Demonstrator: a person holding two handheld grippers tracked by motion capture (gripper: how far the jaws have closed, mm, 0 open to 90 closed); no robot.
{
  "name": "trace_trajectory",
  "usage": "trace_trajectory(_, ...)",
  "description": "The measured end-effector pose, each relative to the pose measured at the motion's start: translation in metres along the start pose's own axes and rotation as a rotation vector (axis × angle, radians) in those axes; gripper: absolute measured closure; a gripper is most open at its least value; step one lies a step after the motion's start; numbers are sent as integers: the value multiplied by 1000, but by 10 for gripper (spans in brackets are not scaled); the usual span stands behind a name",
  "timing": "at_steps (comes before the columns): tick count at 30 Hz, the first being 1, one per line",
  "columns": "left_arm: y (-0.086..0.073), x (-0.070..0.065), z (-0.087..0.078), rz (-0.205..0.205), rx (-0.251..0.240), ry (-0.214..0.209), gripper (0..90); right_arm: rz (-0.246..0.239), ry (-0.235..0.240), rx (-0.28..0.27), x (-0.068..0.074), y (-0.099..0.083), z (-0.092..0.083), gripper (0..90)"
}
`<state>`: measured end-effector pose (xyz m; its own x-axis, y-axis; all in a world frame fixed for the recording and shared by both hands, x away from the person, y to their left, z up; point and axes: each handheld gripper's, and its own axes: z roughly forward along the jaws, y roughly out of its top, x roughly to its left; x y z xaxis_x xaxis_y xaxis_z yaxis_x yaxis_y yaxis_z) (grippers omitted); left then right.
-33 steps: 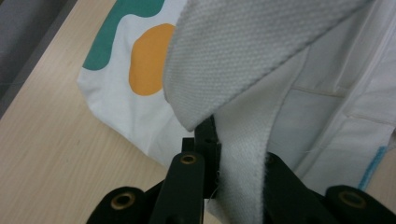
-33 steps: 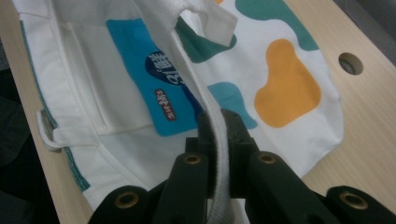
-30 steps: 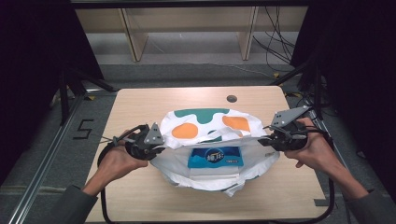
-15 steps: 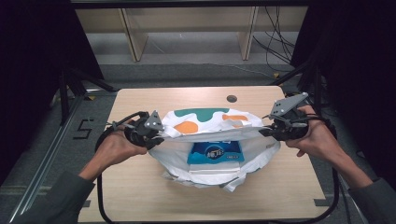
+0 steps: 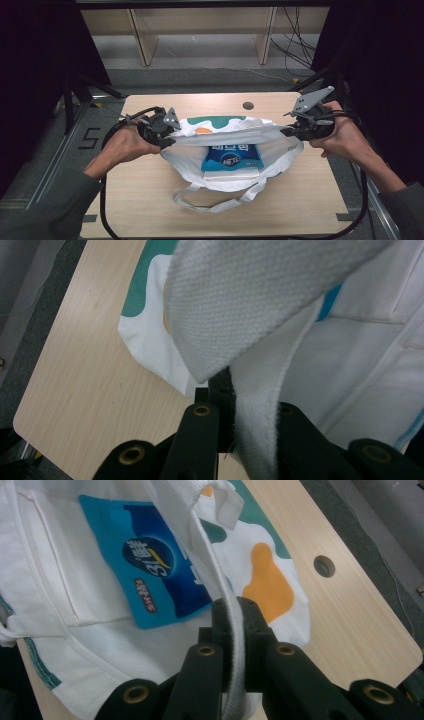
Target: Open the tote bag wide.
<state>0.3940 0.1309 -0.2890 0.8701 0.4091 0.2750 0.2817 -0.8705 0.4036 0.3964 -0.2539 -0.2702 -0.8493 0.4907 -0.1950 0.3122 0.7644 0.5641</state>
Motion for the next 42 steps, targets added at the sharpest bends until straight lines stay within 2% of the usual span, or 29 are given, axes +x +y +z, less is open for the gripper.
trace_trajectory(4, 6, 3, -6, 18, 9, 4, 868, 7, -14, 6, -5, 2, -3, 884)
trace_trajectory(9, 12, 10, -16, 16, 7, 31, 869, 1, -21, -2, -8, 12, -12, 884)
trace_trajectory(10, 13, 11, -19, 28, 14, 37, 869, -10, -22, -1, -9, 14, -14, 884)
trace_trajectory(12, 15, 14, -24, 24, 10, 48, 869, -47, -39, -20, -14, 20, -18, 884)
trace_trajectory(13, 17, 15, -29, 20, 4, 57, 869, -29, -61, -30, -13, 22, -20, 885)
trace_trajectory(15, 18, 15, -32, 26, 5, 61, 869, -29, -57, -33, -15, 24, -22, 884)
trace_trajectory(18, 22, 13, -38, 27, 4, 66, 870, 2, -81, -42, -17, 30, -29, 884)
trace_trajectory(20, 25, 13, -43, 42, 14, 68, 869, -15, -75, -24, -21, 34, -33, 885)
trace_trajectory(21, 26, 13, -45, 39, 15, 70, 869, -34, -100, -43, -24, 36, -34, 884)
trace_trajectory(23, 30, 14, -50, 42, 23, 84, 869, -3, -98, -47, -24, 39, -37, 885)
trace_trajectory(24, 31, 14, -52, 42, 27, 85, 870, -22, -101, -47, -26, 41, -38, 885)
trace_trajectory(26, 34, 14, -56, 46, 37, 88, 869, -25, -104, -52, -26, 43, -40, 885)
trace_trajectory(27, 35, 14, -58, 48, 40, 89, 869, -18, -124, -74, -26, 45, -41, 885)
trace_trajectory(28, 37, 13, -61, 47, 44, 88, 870, 61, -121, -76, -22, 46, -44, 885)
trace_trajectory(29, 38, 13, -63, 59, 38, 97, 870, 61, -121, -76, -22, 46, -44, 885)
trace_trajectory(30, 39, 13, -65, 61, 39, 94, 870, -24, -115, -51, -27, 45, -48, 885)
trace_trajectory(31, 40, 12, -66, 64, 38, 97, 870, -1, -118, -52, -26, 45, -49, 885)
trace_trajectory(33, 41, 12, -68, 63, 36, 95, 869, -2, -115, -50, -26, 45, -52, 885)
trace_trajectory(34, 42, 12, -69, 63, 31, 98, 870, -19, -107, -42, -27, 46, -54, 885)
trace_trajectory(35, 42, 12, -71, 66, 35, 97, 869, -34, -124, -54, -27, 46, -55, 885)
trace_trajectory(36, 43, 12, -72, 65, 33, 104, 870, -23, -122, -54, -26, 46, -56, 885)
trace_trajectory(37, 44, 12, -73, 66, 35, 109, 869, -28, -113, -59, -27, 46, -57, 885)
trace_trajectory(38, 45, 13, -75, 68, 33, 111, 869, -39, -125, -63, -27, 46, -59, 886)
trace_trajectory(39, 45, 13, -76, 66, 32, 105, 870, -29, -119, -54, -26, 47, -61, 886)
trace_trajectory(40, 46, 13, -78, 65, 31, 103, 869, -37, -129, -59, -27, 47, -62, 886)
trace_trajectory(41, 46, 13, -79, 58, 26, 102, 870, -44, -119, -49, -26, 48, -64, 886)
trace_trajectory(42, 46, 14, -81, 62, 29, 105, 870, -42, -134, -66, -25, 48, -63, 886)
